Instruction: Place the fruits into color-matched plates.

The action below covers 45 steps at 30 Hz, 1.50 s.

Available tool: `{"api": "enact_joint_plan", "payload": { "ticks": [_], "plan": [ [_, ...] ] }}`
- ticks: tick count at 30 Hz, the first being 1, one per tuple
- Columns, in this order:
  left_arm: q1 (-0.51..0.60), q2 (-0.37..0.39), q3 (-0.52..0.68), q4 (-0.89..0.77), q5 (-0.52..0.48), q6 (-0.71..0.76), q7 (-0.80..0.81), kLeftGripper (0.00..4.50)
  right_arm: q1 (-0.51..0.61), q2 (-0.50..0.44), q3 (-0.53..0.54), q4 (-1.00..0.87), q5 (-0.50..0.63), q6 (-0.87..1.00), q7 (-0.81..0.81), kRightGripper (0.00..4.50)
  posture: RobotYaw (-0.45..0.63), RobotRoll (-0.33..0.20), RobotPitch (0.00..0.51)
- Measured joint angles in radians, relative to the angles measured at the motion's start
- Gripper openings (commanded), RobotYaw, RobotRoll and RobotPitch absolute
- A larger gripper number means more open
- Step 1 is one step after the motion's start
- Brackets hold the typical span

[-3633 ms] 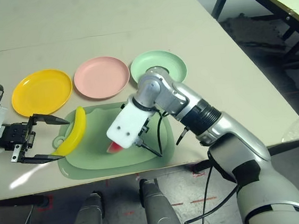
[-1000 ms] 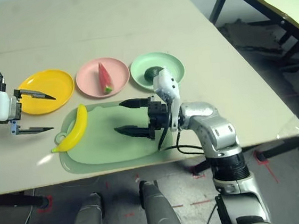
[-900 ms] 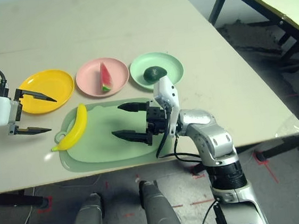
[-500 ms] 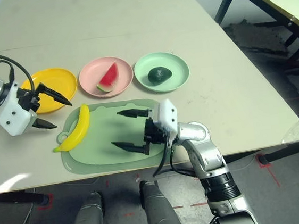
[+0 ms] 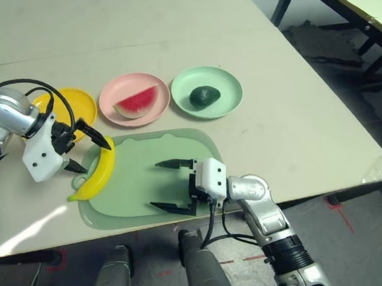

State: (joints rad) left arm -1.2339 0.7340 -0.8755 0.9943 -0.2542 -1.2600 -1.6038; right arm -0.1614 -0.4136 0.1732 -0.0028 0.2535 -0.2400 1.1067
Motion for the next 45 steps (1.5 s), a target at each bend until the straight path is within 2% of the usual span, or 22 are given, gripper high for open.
{"api": "enact_joint_plan", "payload": {
  "ticks": [6, 9, 16, 26, 30, 33, 36, 39, 45],
  "plan": [
    [-0.011, -0.004, -0.088, -0.002, -0.032, 0.035, 0.0, 4.5, 0.004, -0.008, 0.006, -0.007, 0.0, 0.01, -0.012, 4.48, -0.18, 0.0, 0.21],
    [-0.015, 0.0, -0.139, -0.008, -0.046, 0.073, 0.0, 3.91, 0.004, -0.02, 0.006, -0.008, 0.001, 0.019, -0.017, 4.5, -0.18, 0.0, 0.21],
    [-0.034, 0.059, -0.226, -0.038, -0.098, 0.165, -0.001, 1.68, 0.004, -0.023, 0.006, -0.018, 0.005, 0.038, -0.02, 4.5, -0.17, 0.0, 0.215],
    [-0.033, 0.149, -0.226, -0.095, -0.16, 0.334, -0.001, 1.67, -0.002, -0.02, 0.01, -0.019, 0.012, 0.048, -0.022, 4.5, -0.15, 0.0, 0.215],
    [-0.037, 0.164, -0.137, -0.09, -0.173, 0.412, -0.001, 1.67, -0.014, -0.007, 0.007, -0.021, 0.036, 0.062, -0.031, 4.5, -0.14, 0.0, 0.219],
    [-0.053, 0.169, -0.022, -0.044, -0.164, 0.466, -0.001, 1.67, -0.013, 0.008, 0.002, -0.032, 0.076, 0.098, -0.047, 4.5, -0.13, 0.0, 0.221],
    [-0.083, 0.169, 0.106, 0.041, -0.103, 0.496, 0.001, 1.67, -0.011, 0.028, -0.009, -0.061, 0.125, 0.142, -0.072, 4.5, -0.11, 0.0, 0.223],
    [-0.102, 0.17, 0.197, 0.12, 0.004, 0.512, 0.04, 1.67, -0.01, 0.058, -0.027, -0.103, 0.16, 0.183, -0.116, 4.5, -0.09, 0.0, 0.224],
    [-0.101, 0.187, 0.277, 0.216, 0.25, 0.55, 0.245, 1.67, 0.006, 0.059, -0.03, -0.171, 0.104, 0.24, -0.255, 4.5, -0.09, 0.0, 0.225]
  ]
}}
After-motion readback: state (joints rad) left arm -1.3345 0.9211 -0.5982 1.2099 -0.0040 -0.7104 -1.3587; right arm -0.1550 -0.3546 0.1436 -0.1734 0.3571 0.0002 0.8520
